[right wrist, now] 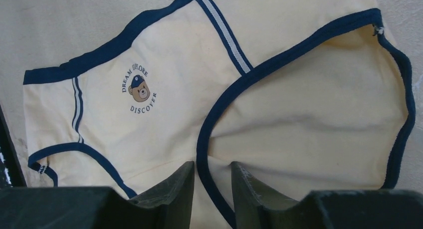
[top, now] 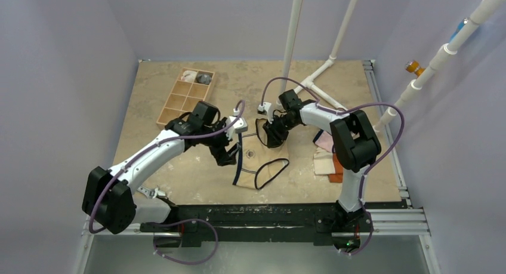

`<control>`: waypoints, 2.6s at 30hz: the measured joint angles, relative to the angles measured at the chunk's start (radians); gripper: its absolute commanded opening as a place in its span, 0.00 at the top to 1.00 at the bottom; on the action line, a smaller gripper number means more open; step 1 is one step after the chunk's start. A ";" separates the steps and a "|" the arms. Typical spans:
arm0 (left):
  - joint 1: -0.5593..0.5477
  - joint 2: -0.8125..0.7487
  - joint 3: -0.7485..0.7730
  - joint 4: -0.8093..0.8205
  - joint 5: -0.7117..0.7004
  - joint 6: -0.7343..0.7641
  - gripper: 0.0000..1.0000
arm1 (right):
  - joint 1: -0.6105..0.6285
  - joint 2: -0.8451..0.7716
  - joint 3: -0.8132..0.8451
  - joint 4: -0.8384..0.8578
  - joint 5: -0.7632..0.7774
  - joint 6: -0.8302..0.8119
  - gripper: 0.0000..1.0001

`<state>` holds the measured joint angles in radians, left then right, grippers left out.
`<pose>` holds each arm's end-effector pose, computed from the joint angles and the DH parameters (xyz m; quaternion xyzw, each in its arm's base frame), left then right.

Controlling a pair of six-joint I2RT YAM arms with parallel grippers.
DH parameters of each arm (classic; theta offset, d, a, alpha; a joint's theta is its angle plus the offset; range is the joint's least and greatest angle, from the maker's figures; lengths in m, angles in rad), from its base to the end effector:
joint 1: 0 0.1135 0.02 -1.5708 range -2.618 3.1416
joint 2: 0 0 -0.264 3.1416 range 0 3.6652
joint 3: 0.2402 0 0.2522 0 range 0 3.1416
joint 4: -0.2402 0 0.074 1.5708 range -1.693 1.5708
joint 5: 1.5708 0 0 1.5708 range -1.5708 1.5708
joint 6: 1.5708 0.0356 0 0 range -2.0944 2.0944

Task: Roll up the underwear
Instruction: Flatten out the underwear at the center of the board.

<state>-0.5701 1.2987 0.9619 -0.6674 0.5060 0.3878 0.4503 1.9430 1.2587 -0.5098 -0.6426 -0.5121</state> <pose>0.2066 -0.1530 0.2548 0.4905 0.7927 -0.2640 0.2476 0.3341 0.1852 0.1558 -0.4838 0.7988 0.3046 0.1872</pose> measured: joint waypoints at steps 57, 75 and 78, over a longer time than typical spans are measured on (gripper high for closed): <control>0.524 0.208 0.167 0.097 0.140 -0.370 0.11 | 0.224 -0.467 -0.317 -0.076 0.414 -0.117 0.35; 0.523 0.150 0.169 0.100 0.122 -0.367 0.10 | 0.126 0.068 0.151 0.060 0.335 0.131 0.41; 0.523 0.111 0.158 0.100 0.094 -0.364 0.10 | 0.127 0.111 0.198 0.052 0.333 0.130 0.40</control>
<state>-0.0467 1.4094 1.1202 -0.5671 0.5999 0.0238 0.5770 2.0544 1.4563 -0.4576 -0.3099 -0.3820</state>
